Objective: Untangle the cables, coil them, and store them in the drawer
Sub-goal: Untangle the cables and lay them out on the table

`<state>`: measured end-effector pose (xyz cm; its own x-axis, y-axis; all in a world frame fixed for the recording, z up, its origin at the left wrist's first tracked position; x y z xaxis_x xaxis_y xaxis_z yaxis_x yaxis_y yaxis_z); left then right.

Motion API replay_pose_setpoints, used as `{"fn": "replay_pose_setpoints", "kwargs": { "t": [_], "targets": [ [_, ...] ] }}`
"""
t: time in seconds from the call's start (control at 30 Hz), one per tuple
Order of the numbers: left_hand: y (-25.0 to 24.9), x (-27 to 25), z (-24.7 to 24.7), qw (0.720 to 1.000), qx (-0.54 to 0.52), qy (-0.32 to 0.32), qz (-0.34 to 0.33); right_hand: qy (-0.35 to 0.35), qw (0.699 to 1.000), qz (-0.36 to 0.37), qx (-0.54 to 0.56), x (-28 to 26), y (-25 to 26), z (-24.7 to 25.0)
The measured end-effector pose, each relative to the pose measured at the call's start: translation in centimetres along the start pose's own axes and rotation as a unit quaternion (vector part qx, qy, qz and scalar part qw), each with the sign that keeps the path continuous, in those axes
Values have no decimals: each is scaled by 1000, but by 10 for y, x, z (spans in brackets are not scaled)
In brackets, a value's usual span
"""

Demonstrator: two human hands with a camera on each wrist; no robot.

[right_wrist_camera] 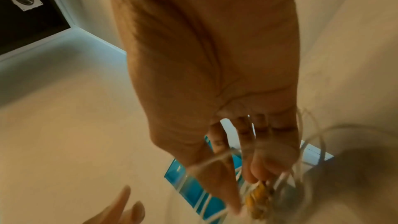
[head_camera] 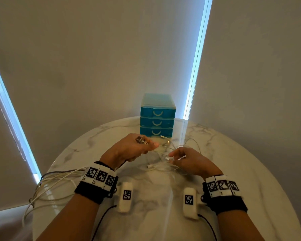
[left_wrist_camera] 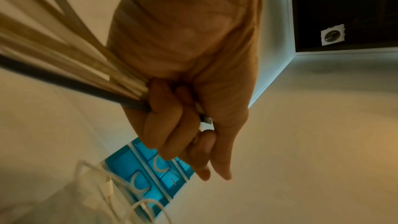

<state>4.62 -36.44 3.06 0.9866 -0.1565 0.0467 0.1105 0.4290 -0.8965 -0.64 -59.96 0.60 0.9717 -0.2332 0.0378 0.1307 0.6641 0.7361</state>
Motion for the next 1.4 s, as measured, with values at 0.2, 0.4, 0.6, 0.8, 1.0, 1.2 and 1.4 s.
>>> {"fn": "replay_pose_setpoints", "kwargs": {
  "t": [0.2,0.4,0.6,0.8,1.0,1.2,1.4],
  "targets": [
    [13,7,-2,980,179,86,-5,-19,1000,-1,0,9,-9,-13],
    [24,13,-2,947,303,103,16,-78,995,-15,56,12,-18,-21],
    [28,25,3,972,234,-3,-25,-190,971,12,147,14,-16,-16],
    [7,10,0,990,81,-16,-114,-242,951,72,178,12,-8,-17],
    [-2,6,-16,985,63,12,-160,-266,926,116,241,8,8,-25],
    [6,11,-22,979,58,-5,-194,-188,890,35,415,-2,25,-29],
    [8,15,-15,986,-24,-96,-137,-152,880,-19,450,2,25,-31]
  ]
}}
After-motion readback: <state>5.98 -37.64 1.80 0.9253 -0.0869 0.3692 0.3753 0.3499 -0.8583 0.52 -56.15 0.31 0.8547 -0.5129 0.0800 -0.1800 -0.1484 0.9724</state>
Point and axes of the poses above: each hand's wrist, its own x-axis towards the middle knuckle, its own z-axis out of the back of the hand, y = z × x, the point moved 1 cm from there along x, towards the middle knuckle, and after that the axes turned 13 degrees about -y, right-handed, at the moved point
